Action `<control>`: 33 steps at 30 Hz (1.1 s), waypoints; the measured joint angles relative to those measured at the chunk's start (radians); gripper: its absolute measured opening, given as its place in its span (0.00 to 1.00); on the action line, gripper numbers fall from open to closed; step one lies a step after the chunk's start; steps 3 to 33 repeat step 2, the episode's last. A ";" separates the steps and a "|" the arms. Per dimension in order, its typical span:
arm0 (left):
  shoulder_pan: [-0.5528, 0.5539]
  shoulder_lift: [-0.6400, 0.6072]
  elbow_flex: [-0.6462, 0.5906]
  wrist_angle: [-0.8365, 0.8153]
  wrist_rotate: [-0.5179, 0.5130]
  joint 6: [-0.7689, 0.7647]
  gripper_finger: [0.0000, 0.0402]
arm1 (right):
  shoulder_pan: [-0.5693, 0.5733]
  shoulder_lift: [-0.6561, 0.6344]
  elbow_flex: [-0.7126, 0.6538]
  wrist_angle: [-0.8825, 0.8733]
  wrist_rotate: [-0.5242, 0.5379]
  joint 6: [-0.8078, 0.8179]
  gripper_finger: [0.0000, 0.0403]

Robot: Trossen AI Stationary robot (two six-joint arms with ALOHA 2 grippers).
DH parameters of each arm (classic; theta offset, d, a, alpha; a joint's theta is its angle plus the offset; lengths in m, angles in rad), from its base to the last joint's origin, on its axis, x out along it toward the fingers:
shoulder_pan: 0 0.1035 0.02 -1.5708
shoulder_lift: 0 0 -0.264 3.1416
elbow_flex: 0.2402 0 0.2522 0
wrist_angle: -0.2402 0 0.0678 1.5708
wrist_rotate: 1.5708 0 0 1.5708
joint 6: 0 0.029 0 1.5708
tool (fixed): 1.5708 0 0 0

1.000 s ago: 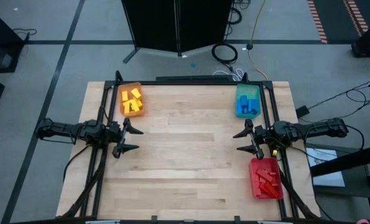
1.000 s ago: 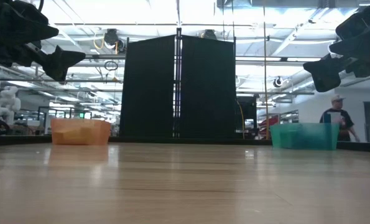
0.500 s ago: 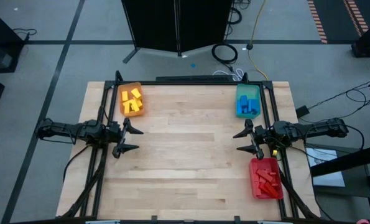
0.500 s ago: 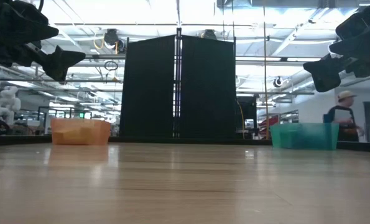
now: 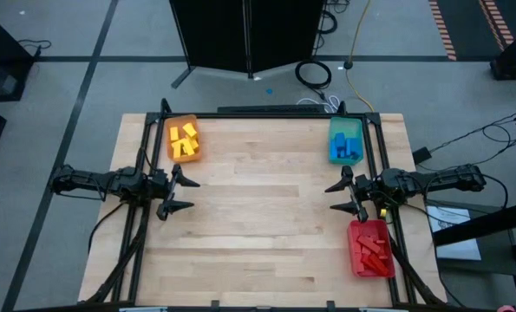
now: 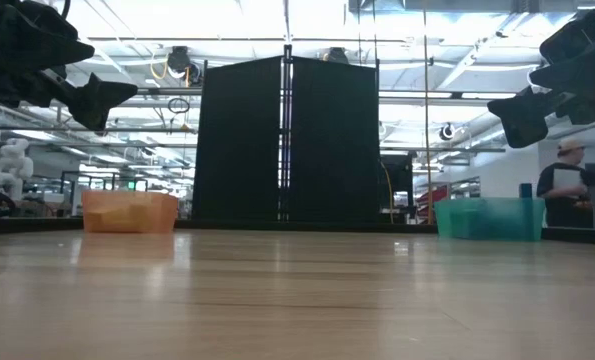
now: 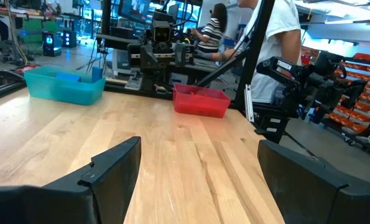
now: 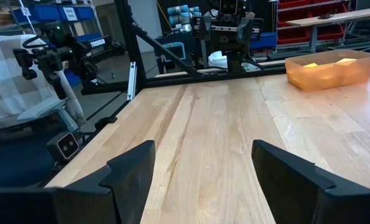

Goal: Sort blocks
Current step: Return to Home Position

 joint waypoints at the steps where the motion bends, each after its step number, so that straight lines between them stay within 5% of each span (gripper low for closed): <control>1: 0.000 0.000 0.000 0.000 0.000 0.000 0.79 | 0.000 0.000 0.000 0.000 0.000 0.000 0.64; 33: 0.000 0.000 0.000 0.000 0.000 0.000 0.79 | 0.000 0.000 0.000 0.000 0.000 0.000 0.64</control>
